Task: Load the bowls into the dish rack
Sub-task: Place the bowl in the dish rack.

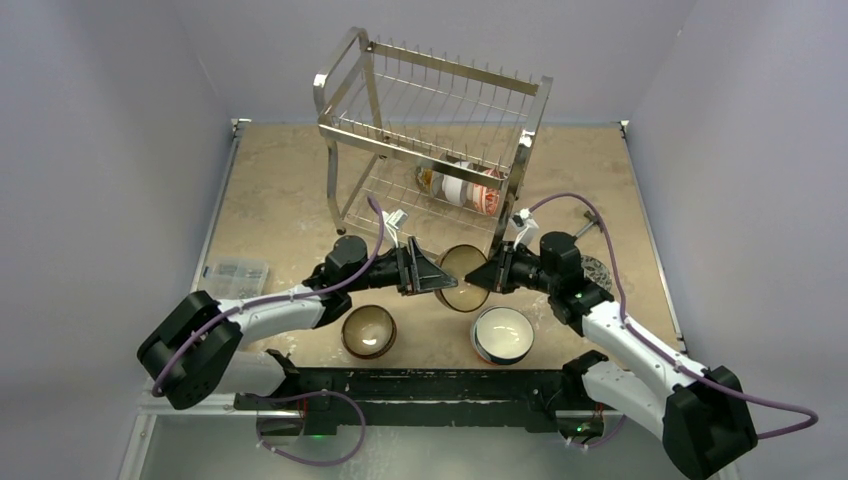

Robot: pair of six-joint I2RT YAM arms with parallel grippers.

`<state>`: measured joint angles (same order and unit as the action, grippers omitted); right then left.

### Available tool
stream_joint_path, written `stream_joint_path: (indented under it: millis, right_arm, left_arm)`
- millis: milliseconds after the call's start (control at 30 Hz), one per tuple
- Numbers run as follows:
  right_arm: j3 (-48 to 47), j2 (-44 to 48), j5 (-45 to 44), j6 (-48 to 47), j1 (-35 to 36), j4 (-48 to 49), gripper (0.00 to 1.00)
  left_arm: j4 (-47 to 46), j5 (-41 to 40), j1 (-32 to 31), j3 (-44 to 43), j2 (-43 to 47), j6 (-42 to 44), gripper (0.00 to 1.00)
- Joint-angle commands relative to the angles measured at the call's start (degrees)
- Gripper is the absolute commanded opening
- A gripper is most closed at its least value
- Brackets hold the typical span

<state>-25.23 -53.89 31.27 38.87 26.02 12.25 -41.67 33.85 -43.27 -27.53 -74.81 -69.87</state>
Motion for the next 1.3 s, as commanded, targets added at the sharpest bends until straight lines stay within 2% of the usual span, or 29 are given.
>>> stream_joint_path:
  millis: [0,67,100,167,200,300,433,500,700,967,1167,1267]
  right_arm:
    - [-2.5,0.8,1.7,1.4,0.3,7.2,0.00]
    - [-2.6,0.7,0.7,1.2,0.4,6.2,0.00]
    - [-2.8,0.8,0.2,1.0,0.4,5.7,0.03]
    - [-3.2,0.7,-0.6,0.9,0.3,4.9,0.10]
    - [-3.3,0.7,-0.8,0.7,0.4,4.7,0.13]
    - [-3.6,0.7,-1.1,0.3,0.3,3.7,0.20]
    - [-3.9,1.2,-1.6,0.1,0.3,1.6,0.44]
    - [-4.0,2.1,-2.5,0.1,0.4,0.6,0.50]
    - [-4.5,4.7,-6.2,0.2,0.3,-2.3,0.77]
    - [-5.5,8.3,-12.6,0.4,0.3,-7.7,0.92]
    - [-5.9,10.8,-15.8,0.8,0.3,-10.5,0.96]
    - [-6.2,11.0,-16.6,0.6,0.3,-11.7,0.96]
  left_arm:
    - [-6.0,0.5,-1.7,-2.5,-0.8,-1.8,0.65]
    - [-6.7,1.2,-1.6,-2.8,-1.1,-2.0,0.44]
    - [-6.8,1.4,-1.6,-3.0,-1.3,-2.1,0.36]
    - [-7.0,1.4,-1.5,-3.3,-1.6,-2.4,0.07]
    - [-7.0,1.3,-1.5,-3.4,-1.7,-2.5,0.00]
    - [-7.0,0.7,-1.0,-3.5,-1.8,-2.6,0.00]
    - [-5.9,0.5,0.7,-4.0,-2.2,-2.1,0.00]
    - [-4.4,0.0,1.5,-4.6,-2.2,-1.0,0.00]
    - [1.8,-1.3,4.0,-8.9,-3.5,3.9,0.00]
    - [-0.1,0.1,9.7,-12.5,-8.1,4.1,0.00]
    - [5.6,-2.8,11.4,-18.7,-11.1,9.3,0.00]
    - [5.5,-3.5,11.7,-20.5,-13.3,9.9,0.00]
